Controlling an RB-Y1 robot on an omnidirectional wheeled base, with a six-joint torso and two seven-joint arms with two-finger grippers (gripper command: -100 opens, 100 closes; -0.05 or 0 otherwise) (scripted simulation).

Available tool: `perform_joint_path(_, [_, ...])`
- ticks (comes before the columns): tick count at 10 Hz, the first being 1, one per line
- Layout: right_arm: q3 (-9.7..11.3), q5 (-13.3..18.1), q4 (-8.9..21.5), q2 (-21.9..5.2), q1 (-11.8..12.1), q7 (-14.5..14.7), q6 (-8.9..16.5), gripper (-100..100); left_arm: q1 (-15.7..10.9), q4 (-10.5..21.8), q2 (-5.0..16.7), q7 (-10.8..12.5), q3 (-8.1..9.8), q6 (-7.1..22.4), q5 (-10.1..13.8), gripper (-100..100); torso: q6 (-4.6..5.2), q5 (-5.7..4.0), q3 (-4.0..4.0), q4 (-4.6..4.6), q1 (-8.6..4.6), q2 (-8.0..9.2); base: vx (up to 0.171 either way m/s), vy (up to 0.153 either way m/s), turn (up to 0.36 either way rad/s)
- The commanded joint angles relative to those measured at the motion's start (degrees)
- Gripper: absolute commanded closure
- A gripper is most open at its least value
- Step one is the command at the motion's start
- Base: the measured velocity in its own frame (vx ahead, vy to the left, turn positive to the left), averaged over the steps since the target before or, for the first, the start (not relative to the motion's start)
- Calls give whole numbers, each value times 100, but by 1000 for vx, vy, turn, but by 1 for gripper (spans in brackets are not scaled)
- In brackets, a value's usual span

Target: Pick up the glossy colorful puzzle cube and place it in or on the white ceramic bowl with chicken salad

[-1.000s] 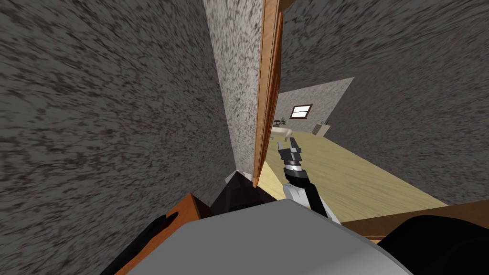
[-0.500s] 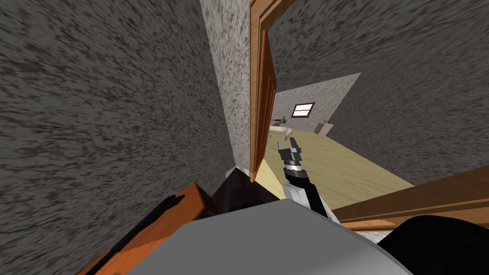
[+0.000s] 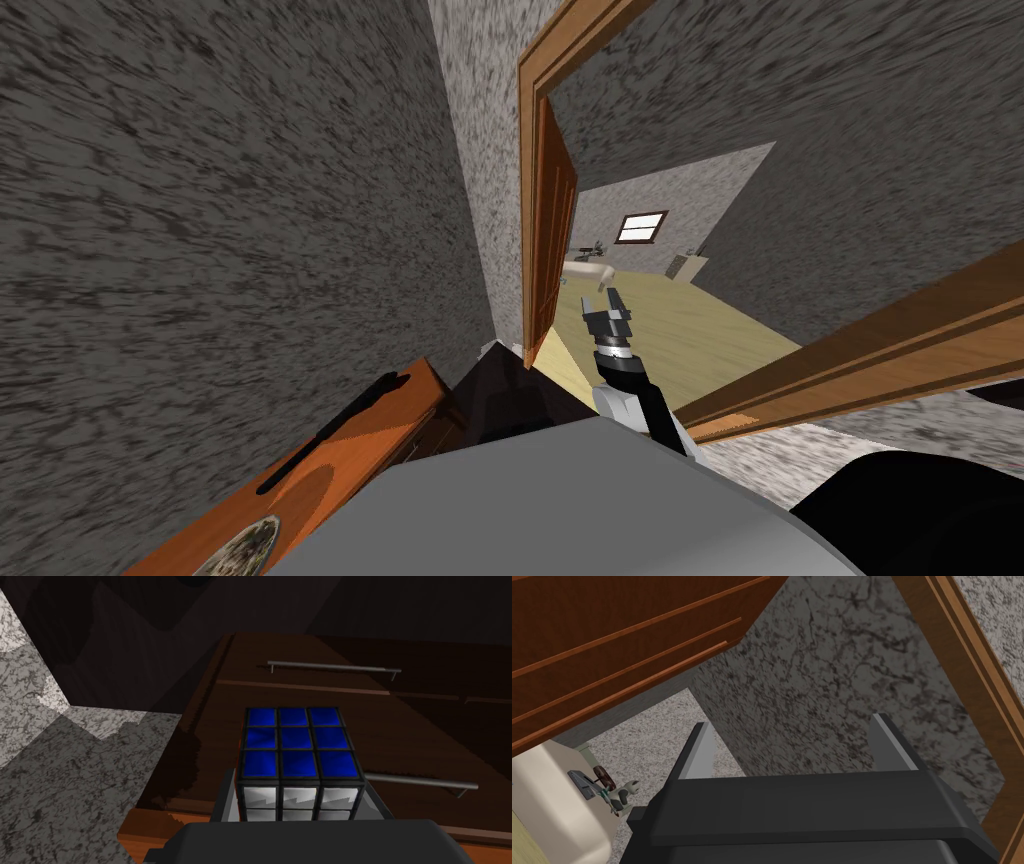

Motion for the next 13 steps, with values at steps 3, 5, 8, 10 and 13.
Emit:
perform_joint_path(3, [-1,0,0,0,1,0,0,0,-88,-295,81,174,42,-72,173,100,0,3,-10,-1,13,-21,-190,64,116])
perform_joint_path(5, [-1,0,0,-1,1,0,0,0,3,-494,80,79,312,-192,150,100,2,2,-16,-1,47,-34,-106,149,102])
perform_joint_path(8, [-1,0,0,-1,3,0,0,0,133,-661,73,-70,618,-315,90,100,6,0,-51,-15,38,-95,3,117,69])
perform_joint_path(10, [-1,0,0,-1,3,0,-1,0,239,-788,77,-198,857,-405,42,100,8,-6,-65,-24,22,-114,33,95,59])
perform_joint_path(13, [-1,0,0,-1,3,0,-1,0,351,-926,94,-340,1111,-496,-5,100,16,-11,-77,-33,5,-128,39,79,35])
